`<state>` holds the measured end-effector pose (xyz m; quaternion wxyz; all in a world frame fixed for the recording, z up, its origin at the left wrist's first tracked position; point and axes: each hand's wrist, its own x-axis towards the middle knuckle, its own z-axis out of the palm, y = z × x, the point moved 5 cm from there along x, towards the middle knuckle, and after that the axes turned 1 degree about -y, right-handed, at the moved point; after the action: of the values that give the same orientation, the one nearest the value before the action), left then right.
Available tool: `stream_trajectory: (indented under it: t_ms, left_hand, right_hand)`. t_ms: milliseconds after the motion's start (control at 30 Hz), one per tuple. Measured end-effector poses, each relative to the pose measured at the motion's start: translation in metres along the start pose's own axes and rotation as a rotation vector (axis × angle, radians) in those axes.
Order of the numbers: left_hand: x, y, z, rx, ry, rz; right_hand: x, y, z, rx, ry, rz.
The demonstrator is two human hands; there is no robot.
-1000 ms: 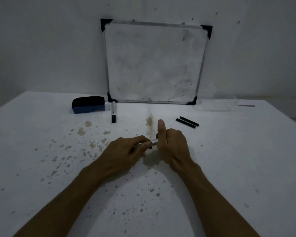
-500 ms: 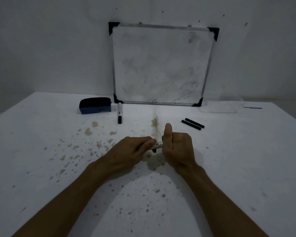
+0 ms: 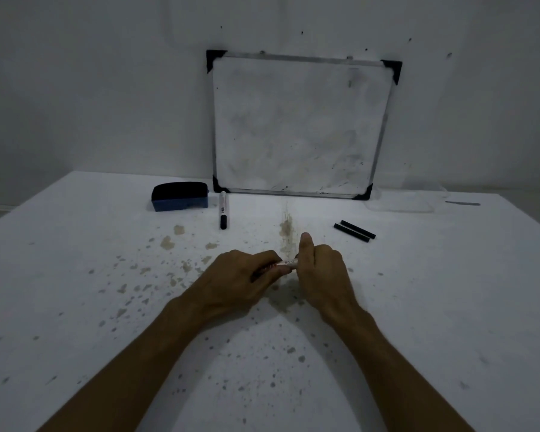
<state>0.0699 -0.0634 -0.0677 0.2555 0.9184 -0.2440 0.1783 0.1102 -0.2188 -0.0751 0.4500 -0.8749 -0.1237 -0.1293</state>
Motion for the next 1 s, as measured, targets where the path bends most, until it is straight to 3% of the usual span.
stream_trajectory:
  t_ms: [100,200,267,367,433,500,633,733,800,867,1000]
  left_hand:
    - [-0.002,-0.006,0.002,-0.201,-0.075,-0.074]
    - [-0.001,-0.006,-0.001,-0.32,-0.14,-0.161]
    - [0.0,-0.001,-0.008,-0.22,-0.052,-0.109]
    - [-0.002,0.01,-0.018,0.177,0.196,0.115]
    - [-0.003,0.013,-0.019,0.281,0.238,0.173]
    - [0.0,0.009,-0.017,0.182,0.119,0.126]
    - [0.001,-0.011,-0.003,-0.321,-0.275,-0.199]
    - [-0.012,-0.028,-0.004,-0.572,-0.452,-0.369]
    - [-0.022,-0.047,-0.017,-0.728,-0.444,-0.491]
    - [-0.027,-0.06,-0.03,-0.771,-0.323,-0.564]
    - [-0.014,-0.048,-0.031,-0.525,-0.059,-0.454]
  right_hand:
    - [-0.009,-0.018,-0.008,-0.021,0.038,-0.416]
    - [-0.013,-0.027,-0.016,-0.042,0.088,-0.557]
    - [-0.009,-0.025,-0.016,0.04,0.066,-0.332]
    - [0.0,0.0,0.0,0.014,-0.059,0.177]
    - [0.002,0.007,0.004,0.018,-0.08,0.296]
    - [0.0,0.003,0.0,0.056,-0.055,0.198]
    - [-0.012,-0.022,0.0,0.025,-0.084,-0.309]
    - [-0.008,-0.018,-0.01,0.128,-0.018,-0.359]
    - [0.001,-0.001,-0.029,0.274,0.129,-0.228]
    - [0.002,0.016,-0.04,0.248,0.202,-0.111]
    - [-0.003,0.02,-0.021,0.116,0.043,0.043]
